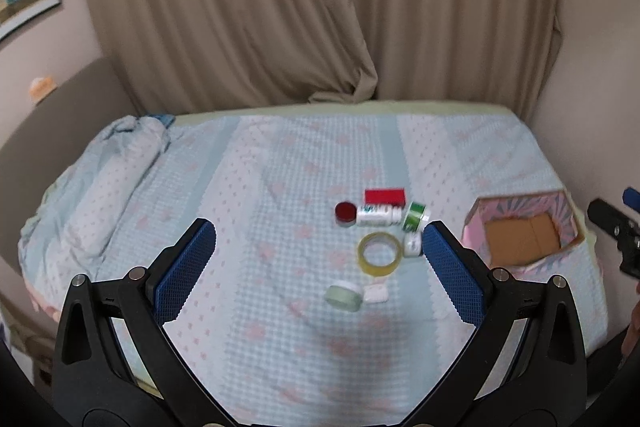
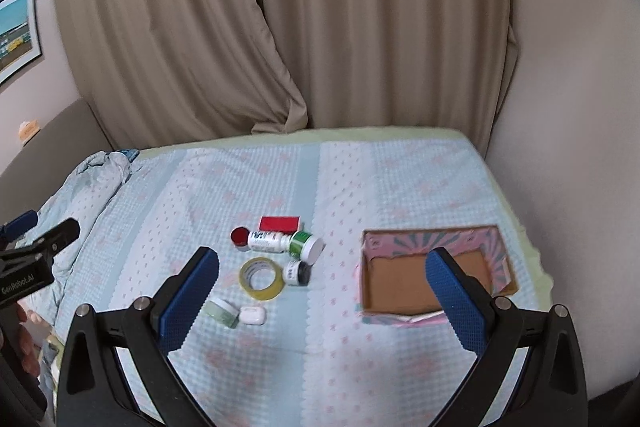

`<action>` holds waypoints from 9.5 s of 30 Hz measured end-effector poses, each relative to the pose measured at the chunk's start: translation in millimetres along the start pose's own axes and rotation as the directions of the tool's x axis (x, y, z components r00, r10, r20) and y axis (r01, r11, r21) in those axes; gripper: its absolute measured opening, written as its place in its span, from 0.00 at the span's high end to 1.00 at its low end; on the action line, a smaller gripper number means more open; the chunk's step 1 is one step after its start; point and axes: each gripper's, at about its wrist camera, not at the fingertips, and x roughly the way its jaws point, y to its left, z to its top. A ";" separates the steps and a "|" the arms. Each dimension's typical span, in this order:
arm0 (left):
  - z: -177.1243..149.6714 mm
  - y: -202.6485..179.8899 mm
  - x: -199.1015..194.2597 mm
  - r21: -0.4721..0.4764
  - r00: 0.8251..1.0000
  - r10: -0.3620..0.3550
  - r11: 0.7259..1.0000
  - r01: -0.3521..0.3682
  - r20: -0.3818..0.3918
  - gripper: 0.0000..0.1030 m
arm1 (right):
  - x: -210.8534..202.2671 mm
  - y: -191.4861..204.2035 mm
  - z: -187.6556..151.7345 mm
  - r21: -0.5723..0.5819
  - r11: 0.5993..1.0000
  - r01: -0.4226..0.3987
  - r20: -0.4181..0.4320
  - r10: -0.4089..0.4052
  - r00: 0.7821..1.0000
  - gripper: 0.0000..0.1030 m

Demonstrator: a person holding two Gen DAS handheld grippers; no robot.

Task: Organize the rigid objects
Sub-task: 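Grasp the pale green jar with the left tool while the right tool grasps the yellow tape roll, then carry the green jar and tape roll with both tools over the cardboard box, then open the left tool releasing the green jar while the right tool drops the tape, then move both tools back toward the remaining bottles and jars, then grasp the white vitamin bottle with the left tool while the right tool grasps the green-striped jar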

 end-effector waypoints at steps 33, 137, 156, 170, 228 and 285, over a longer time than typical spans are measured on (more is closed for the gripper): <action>-171.0 -11.8 358.4 -0.056 0.706 -0.339 0.918 0.392 -0.622 0.01 | 438.5 100.2 -109.5 0.281 0.960 0.016 -0.798 0.224 0.560 0.00; -71.7 -495.6 392.6 0.243 0.749 -0.143 0.892 0.380 -0.647 0.33 | 330.1 -300.0 -91.7 -0.118 0.981 -0.157 -0.669 0.038 0.743 0.03; -47.0 -474.7 351.6 0.284 0.813 -0.145 0.890 0.356 -0.564 0.00 | 296.1 -308.3 -88.5 -0.043 0.991 -0.126 -0.571 0.080 0.817 0.01; -11.3 -417.6 258.9 0.259 0.874 -0.198 0.906 0.336 -0.444 0.00 | 221.5 -272.7 -48.4 -0.123 0.990 -0.070 -0.461 0.006 0.887 0.01; -50.6 -148.9 406.4 0.706 0.842 -0.258 0.460 0.539 -0.474 0.14 | 362.2 -11.8 -15.9 0.408 0.908 0.096 -0.484 0.126 0.866 0.01; -77.1 -172.6 465.8 0.663 0.755 -0.217 0.370 0.651 -0.619 0.48 | 471.6 -20.7 -45.9 0.387 0.913 0.129 -0.672 0.183 0.718 0.42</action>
